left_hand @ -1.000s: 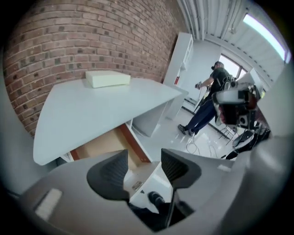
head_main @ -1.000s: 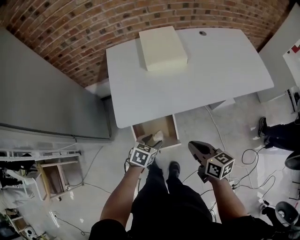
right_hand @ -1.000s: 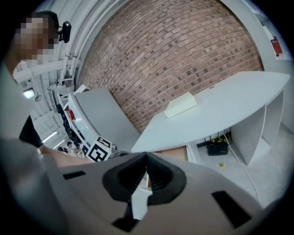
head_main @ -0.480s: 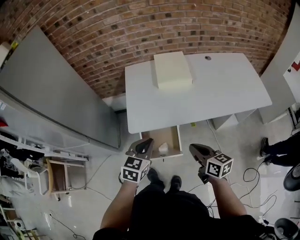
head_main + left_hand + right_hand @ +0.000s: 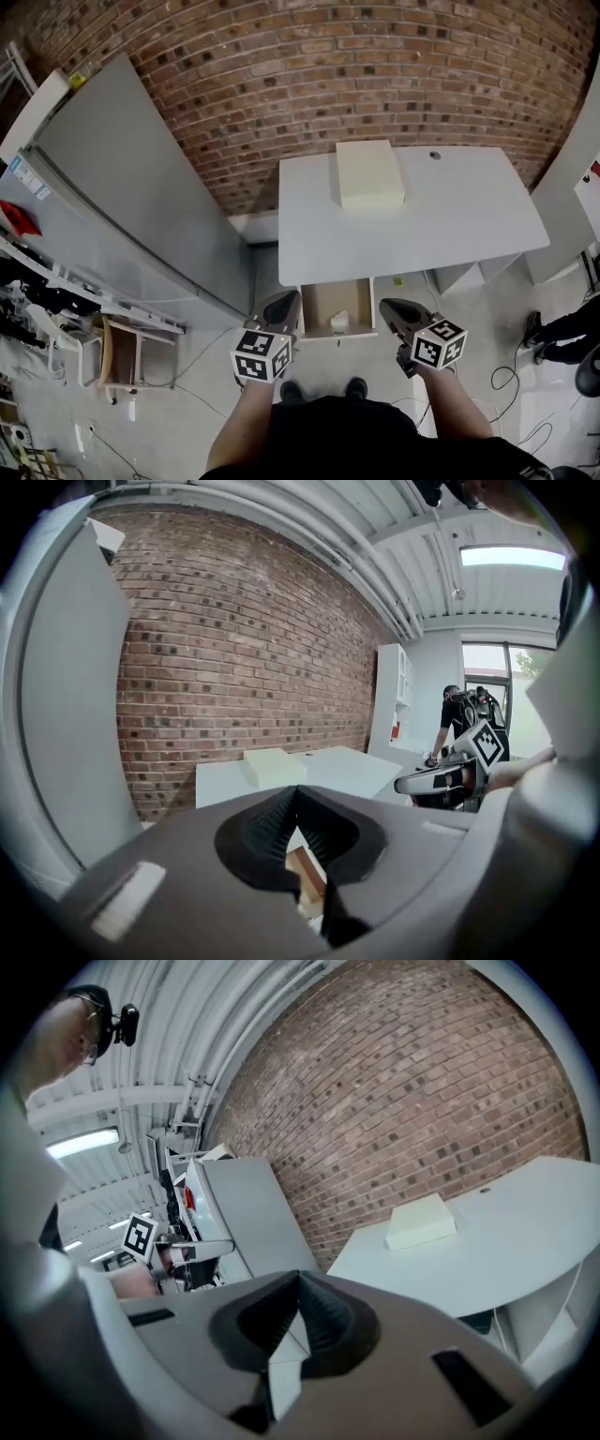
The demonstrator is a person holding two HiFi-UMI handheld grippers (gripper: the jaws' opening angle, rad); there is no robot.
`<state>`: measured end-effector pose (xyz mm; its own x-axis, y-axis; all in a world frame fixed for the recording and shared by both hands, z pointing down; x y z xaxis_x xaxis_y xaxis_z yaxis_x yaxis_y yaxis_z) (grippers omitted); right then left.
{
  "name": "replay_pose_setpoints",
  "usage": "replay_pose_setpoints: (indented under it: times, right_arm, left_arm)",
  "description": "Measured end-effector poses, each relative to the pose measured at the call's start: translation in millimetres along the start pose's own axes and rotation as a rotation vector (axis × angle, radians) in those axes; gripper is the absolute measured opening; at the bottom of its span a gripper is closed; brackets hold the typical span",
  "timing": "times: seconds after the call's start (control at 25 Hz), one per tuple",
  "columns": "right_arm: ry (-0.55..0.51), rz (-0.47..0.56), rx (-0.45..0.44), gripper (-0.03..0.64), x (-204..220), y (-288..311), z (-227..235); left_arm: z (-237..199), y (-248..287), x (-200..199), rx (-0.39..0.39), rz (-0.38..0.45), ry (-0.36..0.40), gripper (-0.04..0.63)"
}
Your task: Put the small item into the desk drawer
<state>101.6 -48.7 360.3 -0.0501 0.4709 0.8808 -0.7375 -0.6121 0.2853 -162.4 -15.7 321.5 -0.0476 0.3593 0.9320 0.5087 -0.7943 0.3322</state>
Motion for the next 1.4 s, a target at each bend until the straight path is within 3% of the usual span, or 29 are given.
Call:
replay_pose_setpoints:
  times: [0.28, 0.52, 0.72, 1.0, 1.4]
  right_arm:
    - [-0.131, 0.068, 0.035, 0.011, -26.5, 20.7, -47.5]
    - [-0.197, 0.103, 0.052, 0.011, -45.8, 39.6, -88.8]
    - [-0.219, 0.196, 0.085, 0.011, -68.8, 49.9, -116.5]
    - [-0.339, 0.195, 0.037, 0.011, -77.5, 63.0, -154.4]
    - [-0.315, 0.183, 0.051, 0.011, -72.7, 61.1, -149.1]
  left_arm:
    - [-48.9, -50.8, -6.7, -0.038, 0.076, -0.038, 0.012]
    - [-94.2, -86.9, -22.8, -0.059, 0.103, 0.002, 0.012]
    - [-121.5, -105.9, -38.5, -0.067, 0.138, 0.006, 0.012]
    - [-137.2, -113.5, -42.8, -0.068, 0.152, 0.001, 0.012]
    - [-137.3, -112.0, -39.3, -0.064, 0.152, -0.010, 0.012]
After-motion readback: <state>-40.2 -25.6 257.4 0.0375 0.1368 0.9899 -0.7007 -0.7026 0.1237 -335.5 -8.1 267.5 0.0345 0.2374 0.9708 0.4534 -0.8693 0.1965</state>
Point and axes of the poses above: the fingertips, and each gripper's own axes: y forward along the fingers, z to its right, x out of its underside, the point moved 7 cm from there along -y, backward along the fingers, and after that the axes turned 8 degrees about x, right-handed, at the moved point
